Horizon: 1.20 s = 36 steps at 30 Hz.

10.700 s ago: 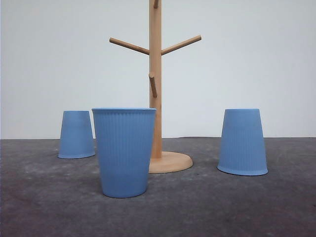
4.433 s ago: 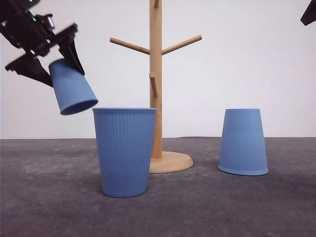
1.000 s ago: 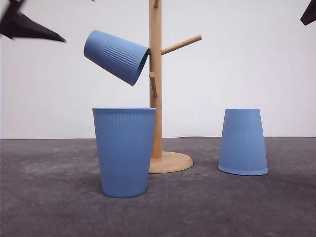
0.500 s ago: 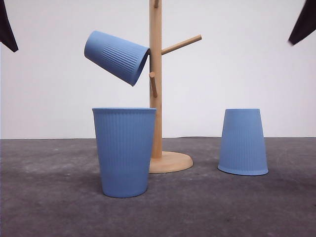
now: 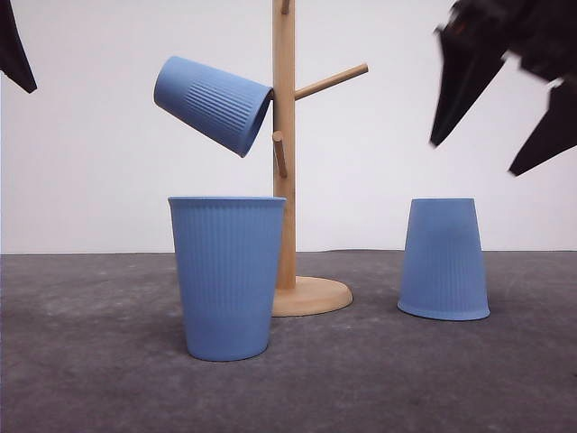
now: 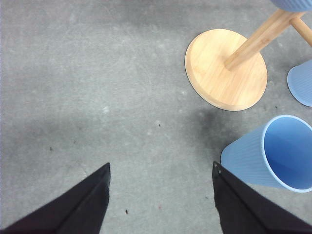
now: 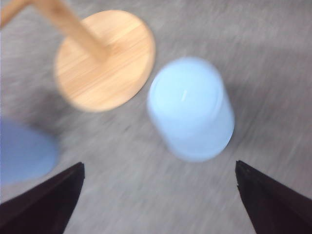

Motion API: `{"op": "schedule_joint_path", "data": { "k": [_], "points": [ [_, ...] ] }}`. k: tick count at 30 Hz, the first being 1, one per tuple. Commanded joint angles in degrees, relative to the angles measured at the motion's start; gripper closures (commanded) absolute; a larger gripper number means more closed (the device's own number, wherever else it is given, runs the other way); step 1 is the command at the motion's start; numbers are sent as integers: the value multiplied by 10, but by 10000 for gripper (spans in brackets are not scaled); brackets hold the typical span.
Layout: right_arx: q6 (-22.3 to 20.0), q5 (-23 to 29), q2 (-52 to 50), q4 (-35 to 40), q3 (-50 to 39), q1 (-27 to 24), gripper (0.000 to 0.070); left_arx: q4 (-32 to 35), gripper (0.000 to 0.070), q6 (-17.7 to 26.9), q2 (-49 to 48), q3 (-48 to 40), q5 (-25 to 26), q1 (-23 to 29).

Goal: Place three cups

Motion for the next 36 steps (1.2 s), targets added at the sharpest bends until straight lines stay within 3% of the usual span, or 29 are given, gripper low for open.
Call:
{"op": "schedule_joint_path", "data": {
  "k": [1, 5, 12, 13, 17, 20, 26, 30, 36],
  "points": [
    [-21, 15, 29, 11, 19, 4, 61, 7, 318, 6, 2, 8, -1, -1],
    [-30, 25, 86, 37, 38, 4, 12, 7, 318, 6, 2, 8, -1, -1],
    [-33, 26, 164, 75, 38, 5, 17, 7, 318, 6, 2, 8, -1, -1],
    [-36, 26, 172, 78, 38, 5, 34, 7, 318, 6, 2, 8, -1, -1],
    [-43, 36, 178, 101, 38, 8, 234, 7, 318, 6, 2, 8, -1, -1],
    [-43, 36, 175, 106, 41, 10, 309, 7, 318, 6, 2, 8, -1, -1],
    [-41, 27, 134, 71, 58, 9, 318, 7, 318, 6, 2, 8, -1, -1],
    [-13, -8, 78, 61, 64, -5, 318, 7, 318, 6, 2, 8, -1, -1],
    [38, -125, 27, 12, 94, -59, 318, 9, 318, 6, 2, 8, 1, -1]
  ]
}}
